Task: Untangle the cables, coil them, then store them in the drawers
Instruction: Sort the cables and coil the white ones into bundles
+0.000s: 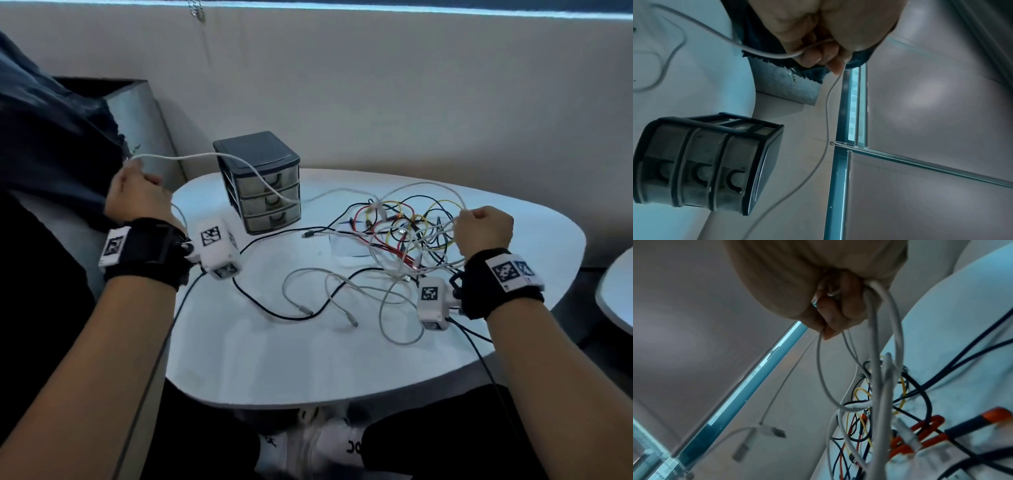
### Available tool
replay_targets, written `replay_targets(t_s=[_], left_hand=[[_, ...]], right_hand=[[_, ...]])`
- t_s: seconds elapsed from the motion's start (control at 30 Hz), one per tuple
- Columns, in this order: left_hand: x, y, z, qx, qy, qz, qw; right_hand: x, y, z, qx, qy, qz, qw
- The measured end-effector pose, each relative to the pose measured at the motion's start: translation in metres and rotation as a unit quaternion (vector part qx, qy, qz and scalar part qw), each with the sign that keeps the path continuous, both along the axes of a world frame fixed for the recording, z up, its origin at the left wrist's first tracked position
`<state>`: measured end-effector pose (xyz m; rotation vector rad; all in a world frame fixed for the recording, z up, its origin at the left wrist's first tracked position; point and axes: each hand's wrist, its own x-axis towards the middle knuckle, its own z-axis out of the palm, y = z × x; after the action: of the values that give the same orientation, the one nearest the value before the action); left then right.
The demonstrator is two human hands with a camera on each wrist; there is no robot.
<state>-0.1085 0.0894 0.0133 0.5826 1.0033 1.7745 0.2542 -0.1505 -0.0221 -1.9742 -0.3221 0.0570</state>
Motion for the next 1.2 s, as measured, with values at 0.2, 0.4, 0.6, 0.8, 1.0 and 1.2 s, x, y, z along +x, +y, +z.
replay_targets(t_s=[0.2,0.4,0.6,0.8,1.0,1.2], left_hand=[[-0.005,0.002,-0.015,-0.027,0.009,-0.004,1.000],[-0.001,0.005,-0.034,-0.068,-0.067,-0.004,0.995],[0.008,-0.005,-0.031,-0.079,-0.124,0.015,0.989],[0.049,-0.037,-0.030,-0.041,0.038,-0.138,0.989],[0.096,-0.082,-0.018,0.043,0.490,-0.233,0.839],[0.138,-0.154,-0.002,0.074,0.388,-0.544,0.741]], right_hand=[[0.004,-0.003,-0.004,0.004,0.035,-0.042,0.999],[0.007,0.002,-0.005,0.078,0.078,-0.074,0.991],[0.050,0.004,-0.033,0.156,0.118,-0.102,0.975],[-0.020,0.011,0.004,0.186,0.094,0.054,0.977],[-0.067,0.016,0.030,0.214,0.130,0.218,0.943],[-0.101,0.018,0.042,0.210,0.184,0.347,0.895]])
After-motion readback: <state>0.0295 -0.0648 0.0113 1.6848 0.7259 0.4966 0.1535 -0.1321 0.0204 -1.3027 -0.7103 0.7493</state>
